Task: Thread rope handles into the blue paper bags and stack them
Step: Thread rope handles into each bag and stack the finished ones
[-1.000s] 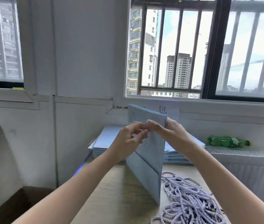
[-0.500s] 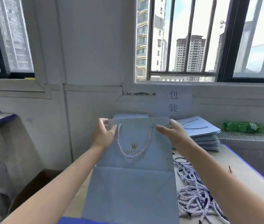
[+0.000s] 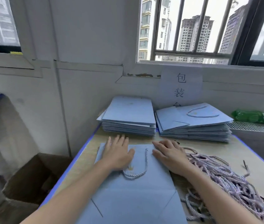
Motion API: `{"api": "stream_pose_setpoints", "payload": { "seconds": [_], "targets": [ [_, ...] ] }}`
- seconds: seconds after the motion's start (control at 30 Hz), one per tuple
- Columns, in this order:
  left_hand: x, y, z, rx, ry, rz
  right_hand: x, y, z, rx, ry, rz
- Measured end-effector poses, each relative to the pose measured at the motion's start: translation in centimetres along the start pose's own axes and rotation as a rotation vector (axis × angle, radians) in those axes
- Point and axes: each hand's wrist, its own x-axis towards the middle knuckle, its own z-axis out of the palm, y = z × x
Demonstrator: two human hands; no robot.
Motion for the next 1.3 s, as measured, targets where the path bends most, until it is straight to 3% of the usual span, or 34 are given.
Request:
{"api": "stream_pose_setpoints", "payload": {
  "seconds": [0.13,0.23,0.3,0.4,0.47,0.57,0.67,0.77,0.93,1.1,1.3],
  "targets": [
    [0.2,-0.1,0.7,0.015,-0.056,-0.017,0.7,-0.5,-0.7,-0.073,0.073,0.037],
    [0.2,-0.1,0.6,-0.022,-0.030,-0.005,2.3,-3.1,-1.3,-0.080,0.114,-0.158],
    [-0.1,-0.2,0.3,-0.171,0.039,-0.001,3.2,-4.8,-0.7,-0.081,-0.005,-0.306],
    [-0.6,-0.9,-0.8,-0.480,0.204,-0.057,3.7,-5.4,1.1,-0.172,-0.217,-0.298],
    [-0.8,-1.4,-1.1,-0.344,0.247,-0.040,3.8,-5.4,1.5,-0.198,-0.239,-0.278],
    [-0.5,-2.0,-0.4,-0.064,0.038,-0.062,3.7,-5.2,1.7,-0.159,-0.227,-0.286],
    [-0.5,-1.9,-0.5,-0.039,-0.116,-0.073,3.8,-4.7,1.4,-0.015,-0.146,-0.285],
    [-0.5,-1.9,-0.6,-0.062,-0.129,-0.067,3.5,-3.7,0.2,0.161,-0.084,-0.248],
    [-0.8,-2.2,-0.3,-0.047,-0.062,-0.028,2.8,-3.2,0.6,-0.145,-0.269,-0.236],
    [-1.0,-2.1,0.0,-0.069,0.004,0.009,2.4,-3.2,1.1,-0.072,-0.084,-0.252],
    [-1.1,-1.9,-0.4,-0.238,0.239,0.078,1.9,-2.9,0.2,0.047,0.145,-0.249]
  ]
}}
